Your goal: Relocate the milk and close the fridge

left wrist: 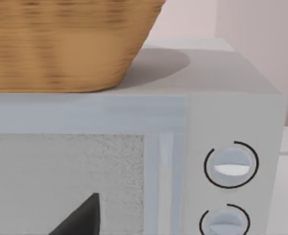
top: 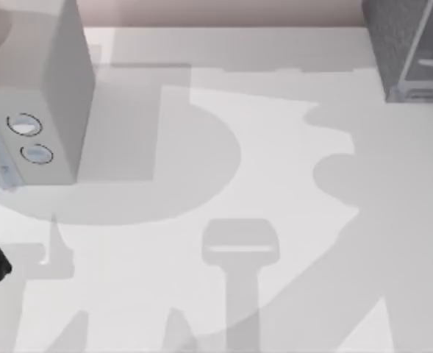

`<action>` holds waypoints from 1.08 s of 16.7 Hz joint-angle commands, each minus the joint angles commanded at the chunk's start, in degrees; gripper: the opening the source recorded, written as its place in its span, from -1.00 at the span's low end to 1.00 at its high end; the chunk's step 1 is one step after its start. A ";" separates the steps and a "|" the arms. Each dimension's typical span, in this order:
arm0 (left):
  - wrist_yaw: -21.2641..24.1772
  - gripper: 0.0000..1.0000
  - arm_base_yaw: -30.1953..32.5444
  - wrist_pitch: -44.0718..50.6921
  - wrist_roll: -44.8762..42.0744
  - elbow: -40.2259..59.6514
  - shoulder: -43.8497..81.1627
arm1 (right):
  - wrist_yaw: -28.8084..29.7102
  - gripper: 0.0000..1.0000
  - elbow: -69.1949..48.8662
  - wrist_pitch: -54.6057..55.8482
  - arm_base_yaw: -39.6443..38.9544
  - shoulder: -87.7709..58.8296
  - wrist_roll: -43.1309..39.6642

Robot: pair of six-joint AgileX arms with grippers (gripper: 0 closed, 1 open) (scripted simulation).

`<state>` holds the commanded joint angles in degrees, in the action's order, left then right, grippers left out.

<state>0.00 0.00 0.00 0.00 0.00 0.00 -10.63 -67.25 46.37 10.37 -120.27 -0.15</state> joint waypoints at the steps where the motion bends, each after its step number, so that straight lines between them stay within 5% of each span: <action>1: 0.00 1.00 0.00 0.00 0.00 0.00 0.00 | 0.28 1.00 2.09 -1.45 -0.36 3.62 0.06; 18: 0.00 1.00 0.00 0.00 0.00 0.00 0.00 | 9.18 1.00 56.78 -39.21 -8.50 105.22 0.22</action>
<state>0.00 0.00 0.00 0.00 0.00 0.00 -1.45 -10.47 7.17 1.87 -15.04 0.07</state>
